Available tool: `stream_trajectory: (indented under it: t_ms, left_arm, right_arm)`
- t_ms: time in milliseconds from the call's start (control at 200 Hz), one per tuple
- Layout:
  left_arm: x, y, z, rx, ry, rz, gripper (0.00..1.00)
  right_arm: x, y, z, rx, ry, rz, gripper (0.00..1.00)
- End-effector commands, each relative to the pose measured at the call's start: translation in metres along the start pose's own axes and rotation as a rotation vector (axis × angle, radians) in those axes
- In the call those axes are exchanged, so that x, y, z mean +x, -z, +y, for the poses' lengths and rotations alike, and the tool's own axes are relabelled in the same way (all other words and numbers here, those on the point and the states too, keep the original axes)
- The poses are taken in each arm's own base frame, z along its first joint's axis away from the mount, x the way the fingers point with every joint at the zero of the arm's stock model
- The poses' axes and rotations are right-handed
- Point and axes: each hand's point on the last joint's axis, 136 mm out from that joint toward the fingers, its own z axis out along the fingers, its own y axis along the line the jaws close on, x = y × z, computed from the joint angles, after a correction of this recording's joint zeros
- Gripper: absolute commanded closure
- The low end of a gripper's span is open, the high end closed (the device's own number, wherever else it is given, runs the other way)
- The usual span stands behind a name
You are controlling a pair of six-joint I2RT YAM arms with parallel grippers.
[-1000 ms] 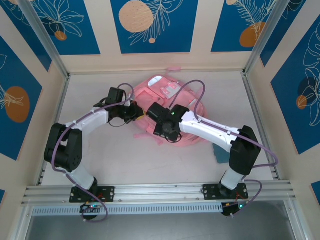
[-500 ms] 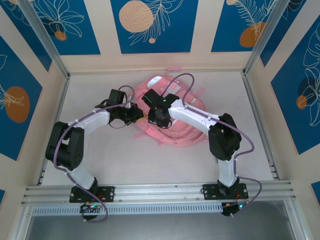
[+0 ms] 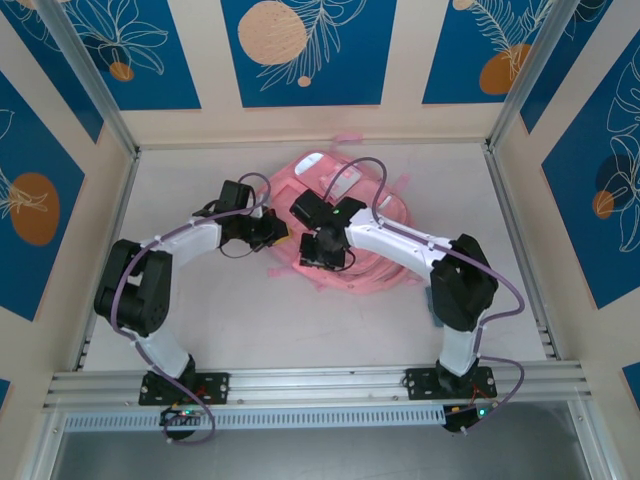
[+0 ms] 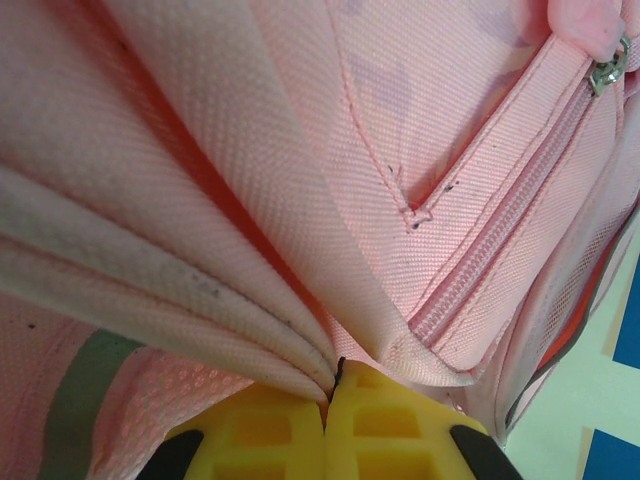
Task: Pack the student bag
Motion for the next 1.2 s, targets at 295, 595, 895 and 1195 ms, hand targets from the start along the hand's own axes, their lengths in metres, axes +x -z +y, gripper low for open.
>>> stream_trajectory:
  t_ms: [295, 595, 895, 1195]
  left_arm:
    - [0.014, -0.008, -0.003, 0.040, 0.008, 0.058, 1.00]
    - [0.014, -0.004, -0.011, 0.064, 0.010, 0.057, 1.00]
    - [0.013, -0.003, -0.017, 0.078, 0.011, 0.058, 1.00]
    - [0.013, -0.004, -0.014, 0.069, 0.017, 0.058, 1.00]
  right_arm:
    - [-0.044, 0.003, 0.021, 0.073, 0.256, -0.232, 0.48]
    - [-0.054, -0.019, 0.031, 0.106, 0.416, -0.289, 0.44]
    - [-0.045, -0.031, 0.022, 0.179, 0.579, -0.277, 0.40]
    - [-0.021, -0.032, 0.033, 0.063, 0.625, -0.186, 0.40]
